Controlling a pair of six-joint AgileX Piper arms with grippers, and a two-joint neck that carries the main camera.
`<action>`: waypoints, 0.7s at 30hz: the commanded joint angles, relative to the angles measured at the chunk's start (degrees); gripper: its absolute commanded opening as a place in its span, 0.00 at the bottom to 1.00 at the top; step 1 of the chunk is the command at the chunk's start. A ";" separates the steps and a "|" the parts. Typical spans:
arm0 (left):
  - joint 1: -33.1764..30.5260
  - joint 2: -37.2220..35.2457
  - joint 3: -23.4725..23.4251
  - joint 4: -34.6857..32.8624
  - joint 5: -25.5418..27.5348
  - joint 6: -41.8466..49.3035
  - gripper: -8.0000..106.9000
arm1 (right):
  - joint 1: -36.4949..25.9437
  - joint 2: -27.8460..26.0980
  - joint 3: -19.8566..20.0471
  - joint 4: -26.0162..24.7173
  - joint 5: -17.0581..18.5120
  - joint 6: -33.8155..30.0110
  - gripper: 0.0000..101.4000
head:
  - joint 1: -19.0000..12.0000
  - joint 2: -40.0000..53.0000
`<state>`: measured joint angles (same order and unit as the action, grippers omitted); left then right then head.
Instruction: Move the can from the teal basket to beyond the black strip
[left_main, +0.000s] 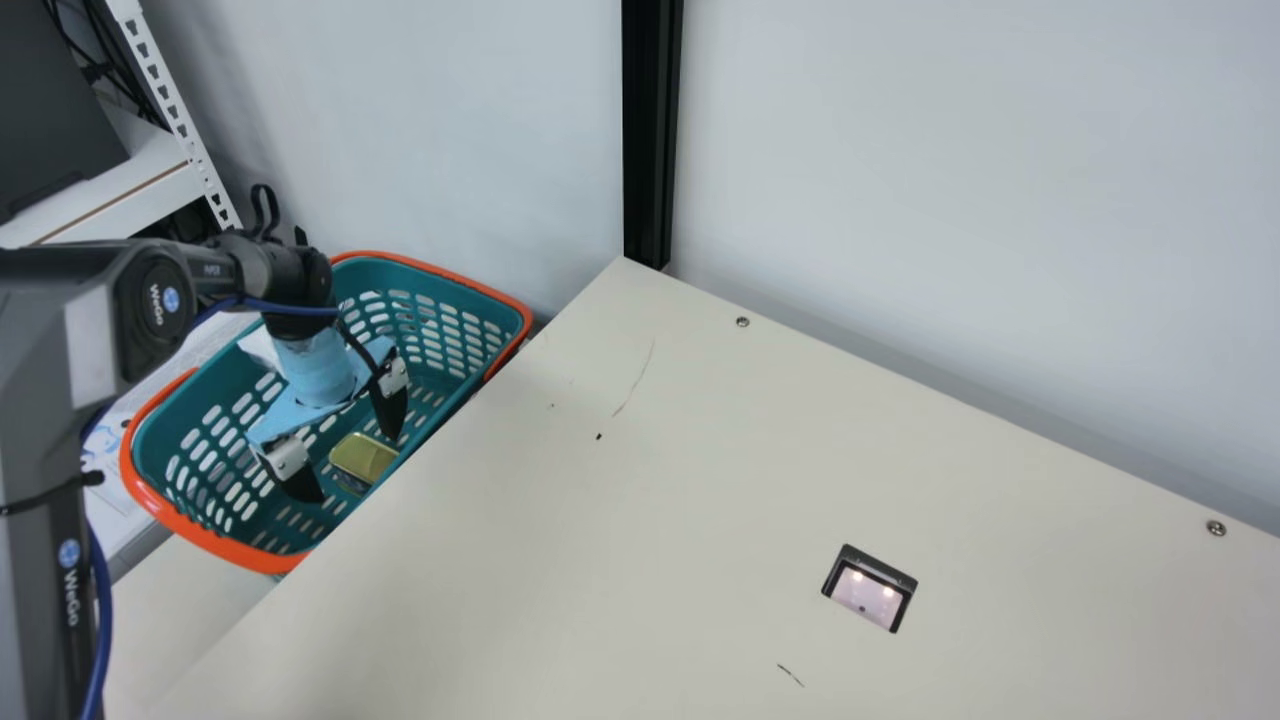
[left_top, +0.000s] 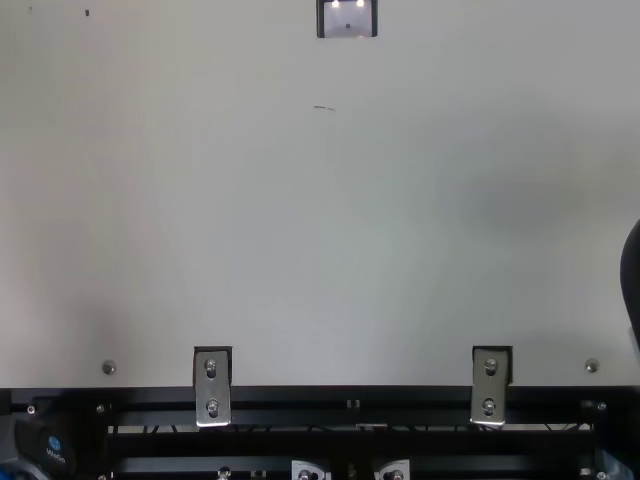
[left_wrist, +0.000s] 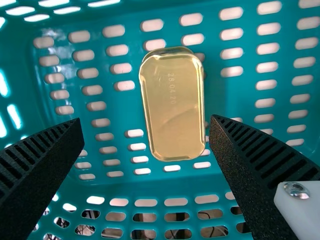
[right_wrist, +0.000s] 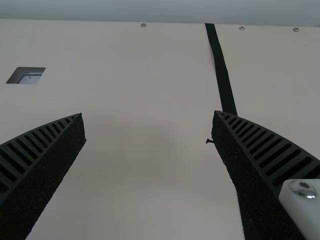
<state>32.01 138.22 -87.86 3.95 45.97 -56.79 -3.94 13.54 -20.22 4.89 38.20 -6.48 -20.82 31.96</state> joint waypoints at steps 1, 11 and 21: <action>0.19 0.27 0.24 -0.32 -0.71 0.40 0.85 | 0.00 0.00 0.00 0.00 0.00 0.00 1.00 | -3.03 1.38; 1.50 1.81 1.49 -1.49 -4.37 2.18 0.85 | 0.00 0.00 0.00 0.00 0.00 0.00 1.00 | -3.03 1.38; 2.20 3.81 1.72 -2.90 -7.89 3.82 0.85 | 0.00 0.00 0.00 0.00 0.00 0.00 1.00 | -3.03 1.38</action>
<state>34.10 141.85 -86.20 1.23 38.65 -53.18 -3.94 13.54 -20.22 4.89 38.20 -6.48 -20.53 31.96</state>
